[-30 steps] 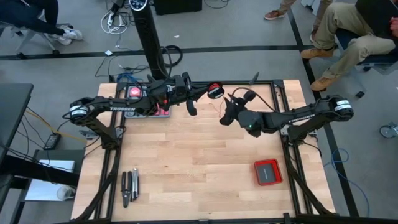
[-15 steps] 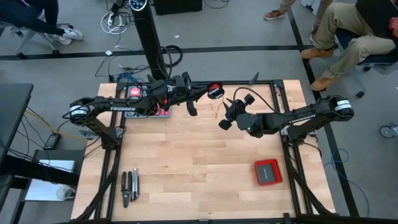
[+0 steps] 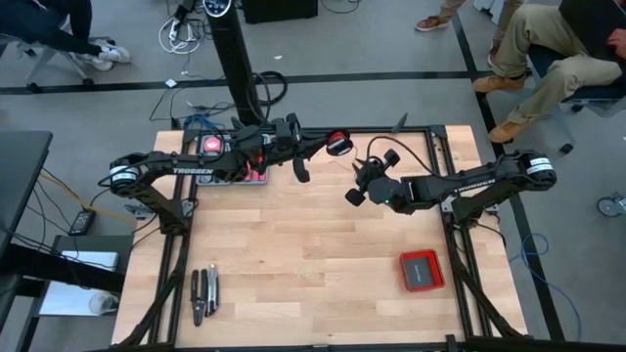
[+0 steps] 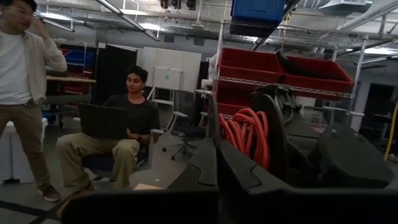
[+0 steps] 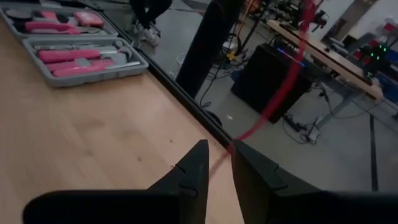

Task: Coil cords
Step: Coil the red wire onto the spool

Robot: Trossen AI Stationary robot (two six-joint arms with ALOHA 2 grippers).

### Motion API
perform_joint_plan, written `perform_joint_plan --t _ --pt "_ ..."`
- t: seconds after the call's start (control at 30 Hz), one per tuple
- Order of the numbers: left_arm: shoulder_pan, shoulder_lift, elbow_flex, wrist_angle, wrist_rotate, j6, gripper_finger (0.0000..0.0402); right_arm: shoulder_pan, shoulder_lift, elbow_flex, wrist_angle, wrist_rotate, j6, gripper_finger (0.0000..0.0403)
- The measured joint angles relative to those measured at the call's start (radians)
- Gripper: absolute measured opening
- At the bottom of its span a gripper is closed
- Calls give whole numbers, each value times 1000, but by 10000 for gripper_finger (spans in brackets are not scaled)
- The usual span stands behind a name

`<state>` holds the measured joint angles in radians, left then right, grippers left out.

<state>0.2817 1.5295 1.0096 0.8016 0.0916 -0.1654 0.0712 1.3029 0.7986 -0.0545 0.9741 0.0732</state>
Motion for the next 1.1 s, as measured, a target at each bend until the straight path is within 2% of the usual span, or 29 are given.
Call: perform_joint_plan --t 0.3,0.57,0.93,1.1 --pt "0 0 0 3 10 0 0 -8 1 0 -6 2 161 66" --pt "0 0 0 8 18 0 0 -8 4 0 62 -55 129 70" --pt "0 0 0 16 37 0 0 -27 4 0 68 -61 101 66" --pt "0 0 0 16 37 0 0 -27 4 0 68 -61 86 37"
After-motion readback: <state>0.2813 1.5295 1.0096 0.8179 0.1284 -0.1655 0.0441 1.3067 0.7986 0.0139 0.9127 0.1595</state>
